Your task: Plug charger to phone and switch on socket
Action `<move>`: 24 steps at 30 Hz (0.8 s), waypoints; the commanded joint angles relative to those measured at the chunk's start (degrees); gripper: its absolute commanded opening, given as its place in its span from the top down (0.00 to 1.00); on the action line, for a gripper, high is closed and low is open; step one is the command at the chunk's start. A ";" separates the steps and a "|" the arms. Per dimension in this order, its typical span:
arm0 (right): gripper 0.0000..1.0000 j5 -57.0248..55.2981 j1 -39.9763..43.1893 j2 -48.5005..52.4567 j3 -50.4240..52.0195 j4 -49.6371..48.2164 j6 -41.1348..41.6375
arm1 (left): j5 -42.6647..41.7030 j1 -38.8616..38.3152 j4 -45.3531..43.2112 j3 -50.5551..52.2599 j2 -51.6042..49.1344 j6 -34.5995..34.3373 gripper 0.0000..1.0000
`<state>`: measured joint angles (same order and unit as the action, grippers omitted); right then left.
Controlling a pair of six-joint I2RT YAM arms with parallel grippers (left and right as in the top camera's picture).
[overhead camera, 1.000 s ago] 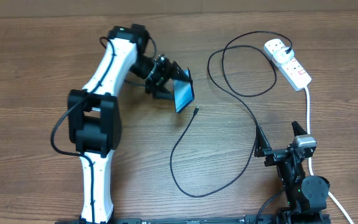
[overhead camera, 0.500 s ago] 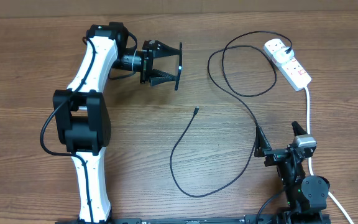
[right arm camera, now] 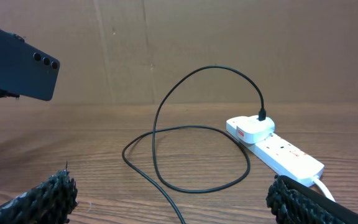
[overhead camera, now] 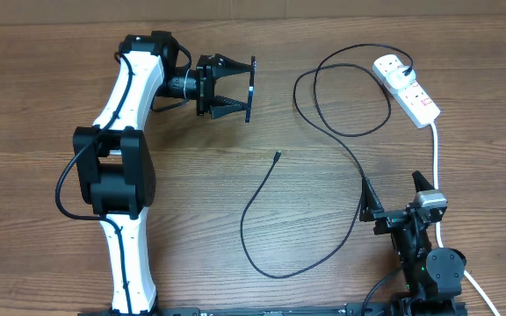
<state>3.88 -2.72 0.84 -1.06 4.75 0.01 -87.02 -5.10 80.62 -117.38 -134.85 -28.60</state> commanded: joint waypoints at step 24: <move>0.00 31.39 0.22 7.02 -24.52 -7.63 25.18 | -3.54 0.26 0.22 -1.51 0.13 -2.78 0.43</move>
<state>38.09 -2.66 2.39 -12.19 -17.23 35.55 -87.05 -5.10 80.79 -117.38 -134.85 -30.15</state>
